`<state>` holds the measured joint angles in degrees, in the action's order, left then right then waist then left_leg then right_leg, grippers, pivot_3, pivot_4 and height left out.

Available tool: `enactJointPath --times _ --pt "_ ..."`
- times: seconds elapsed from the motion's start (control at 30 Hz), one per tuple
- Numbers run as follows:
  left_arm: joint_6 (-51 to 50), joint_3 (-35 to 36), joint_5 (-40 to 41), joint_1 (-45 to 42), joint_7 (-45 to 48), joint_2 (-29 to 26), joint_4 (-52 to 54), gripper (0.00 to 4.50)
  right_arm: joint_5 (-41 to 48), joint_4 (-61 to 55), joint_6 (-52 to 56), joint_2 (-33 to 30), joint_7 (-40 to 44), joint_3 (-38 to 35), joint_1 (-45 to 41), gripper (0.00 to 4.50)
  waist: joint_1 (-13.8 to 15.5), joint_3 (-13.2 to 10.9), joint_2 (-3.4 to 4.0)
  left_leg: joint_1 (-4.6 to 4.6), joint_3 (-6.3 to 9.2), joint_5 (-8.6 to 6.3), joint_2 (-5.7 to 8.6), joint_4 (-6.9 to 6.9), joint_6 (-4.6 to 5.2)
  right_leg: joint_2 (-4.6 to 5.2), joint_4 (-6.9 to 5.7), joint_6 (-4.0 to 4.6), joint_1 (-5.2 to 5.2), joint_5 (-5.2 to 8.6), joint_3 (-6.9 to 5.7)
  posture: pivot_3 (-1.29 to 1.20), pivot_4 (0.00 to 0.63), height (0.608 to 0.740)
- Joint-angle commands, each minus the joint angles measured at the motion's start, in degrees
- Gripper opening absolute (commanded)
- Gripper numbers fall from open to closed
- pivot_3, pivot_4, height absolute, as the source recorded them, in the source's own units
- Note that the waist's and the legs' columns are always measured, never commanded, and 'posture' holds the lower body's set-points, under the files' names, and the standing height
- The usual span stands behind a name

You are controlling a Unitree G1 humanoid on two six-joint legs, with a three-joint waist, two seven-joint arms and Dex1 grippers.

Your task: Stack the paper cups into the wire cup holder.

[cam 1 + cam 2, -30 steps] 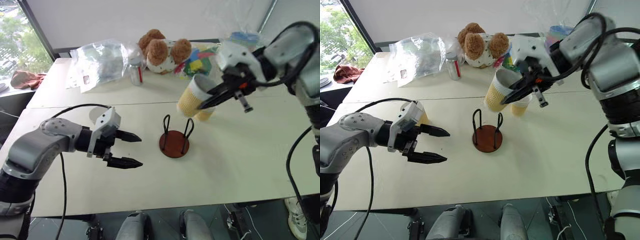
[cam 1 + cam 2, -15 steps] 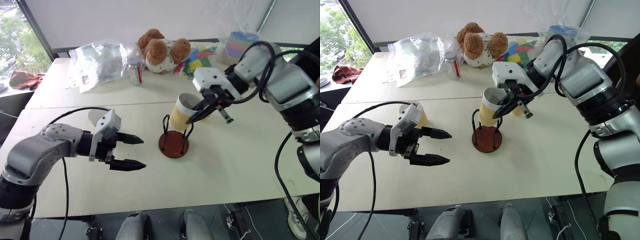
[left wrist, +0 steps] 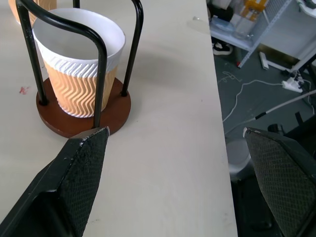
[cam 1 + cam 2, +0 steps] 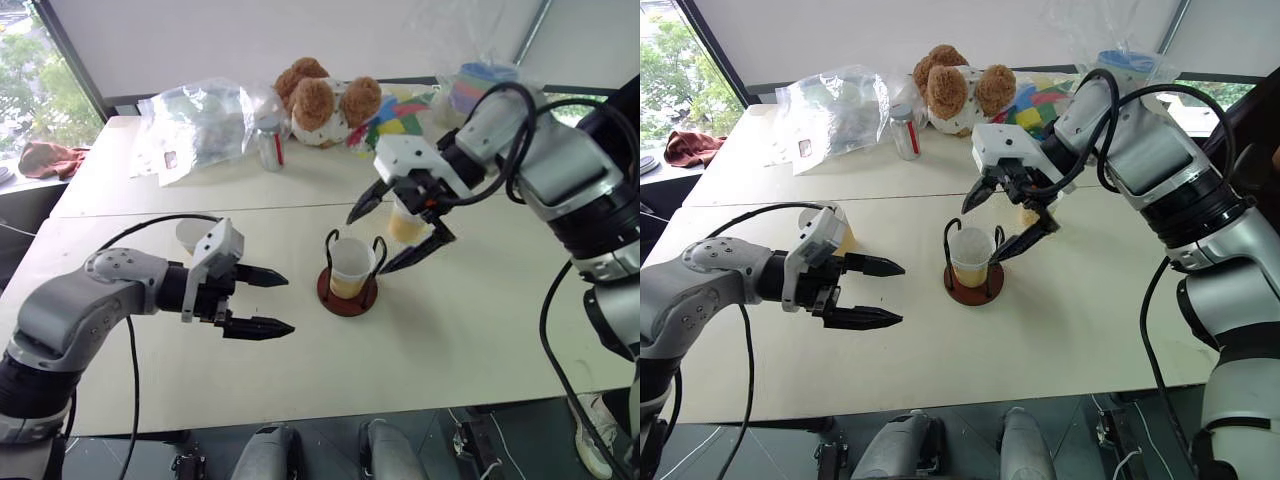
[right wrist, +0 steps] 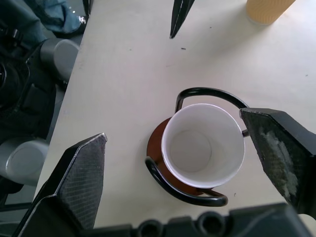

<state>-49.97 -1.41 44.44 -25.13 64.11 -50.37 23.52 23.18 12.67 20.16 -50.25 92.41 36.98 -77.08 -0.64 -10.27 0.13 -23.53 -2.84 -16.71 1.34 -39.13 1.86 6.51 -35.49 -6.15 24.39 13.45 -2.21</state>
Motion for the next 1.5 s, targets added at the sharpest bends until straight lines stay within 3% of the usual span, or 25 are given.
enactJointPath --times 0.03,0.2,0.3,0.83,0.93,1.17,1.27,1.4,1.5 --pt "-0.39 1.17 1.42 -1.91 -0.03 0.16 0.59 4.50 -4.46 7.54 -2.55 -2.22 0.09 -6.16 -3.41 4.43 0.05 0.00 0.00 0.00 0.00 0.00 0.00 -0.01 0.00 0.00 0.00 0.00 -0.01 0.00 0.00 0.00 0.150 0.740" --pt "-1.18 2.19 2.56 -4.38 0.85 -0.47 -0.43 4.50 -16.04 20.46 -12.20 -2.71 -2.75 -8.19 -2.01 4.43 -0.11 0.02 -0.04 0.00 -0.04 0.00 0.03 -0.01 0.00 0.00 0.02 0.00 -0.03 0.00 0.01 0.00 0.150 0.740" --pt "2.40 -0.85 -2.73 -5.91 1.93 -2.47 -0.30 4.50 -20.50 26.78 -17.56 -0.90 -5.11 -9.07 -0.26 4.43 -0.47 0.02 -0.04 0.00 -0.08 0.01 -0.01 0.03 -0.01 -0.06 0.01 0.00 0.01 0.00 0.01 0.00 0.150 0.740" --pt "1.04 0.12 -1.89 -8.58 1.11 -3.25 0.91 4.50 -32.40 50.63 -27.80 9.74 -13.76 -12.41 0.43 4.43 -0.23 -0.01 -0.02 0.02 -0.12 0.06 -0.04 0.01 -0.09 -0.10 -0.03 -0.01 -0.01 0.00 0.02 0.00 0.150 0.740" --pt "1.63 0.48 -2.57 -7.89 1.12 -3.88 0.34 4.50 -33.04 53.21 -28.18 11.01 -14.36 -13.53 -0.31 3.66 -0.45 -0.01 -0.02 0.02 -0.12 0.06 -0.04 0.01 -0.10 -0.11 -0.04 -0.01 -0.01 0.00 0.02 0.00 0.150 0.740" --pt "7.42 -0.89 -8.68 -6.55 1.05 -4.48 -1.83 4.50 -34.77 55.05 -29.18 12.03 -14.21 -15.26 -0.90 0.13 -0.52 -0.01 -0.01 0.02 -0.11 0.09 -0.05 0.02 -0.13 -0.13 -0.06 -0.01 0.00 0.00 0.02 0.00 0.150 0.740" --pt "9.41 -1.38 -10.68 -6.31 2.07 -4.69 -3.24 4.50 -35.17 54.50 -30.15 11.63 -14.72 -16.16 -2.51 0.06 -0.46 -0.02 -0.01 0.03 -0.12 0.09 -0.05 0.01 -0.14 -0.13 -0.08 -0.01 0.00 0.00 0.02 0.00 0.150 0.740" --pt "9.74 -1.02 -11.10 -6.09 3.78 -5.47 -4.41 4.50 -33.65 49.35 -29.97 10.32 -7.49 -17.70 -6.77 0.06 -0.49 -0.06 0.05 0.03 -0.12 0.09 -0.05 0.02 -0.14 -0.13 -0.29 -0.01 0.03 0.00 0.02 0.00 0.150 0.740" --pt "10.02 -1.81 -11.87 -5.59 5.55 -6.53 -5.31 4.50 -25.43 32.76 -19.56 6.06 -0.39 -12.18 -8.42 0.06 -0.48 -0.11 0.13 0.02 -0.12 0.09 -0.06 0.04 -0.14 -0.13 -0.38 -0.02 0.09 0.00 0.00 0.00 0.150 0.740"
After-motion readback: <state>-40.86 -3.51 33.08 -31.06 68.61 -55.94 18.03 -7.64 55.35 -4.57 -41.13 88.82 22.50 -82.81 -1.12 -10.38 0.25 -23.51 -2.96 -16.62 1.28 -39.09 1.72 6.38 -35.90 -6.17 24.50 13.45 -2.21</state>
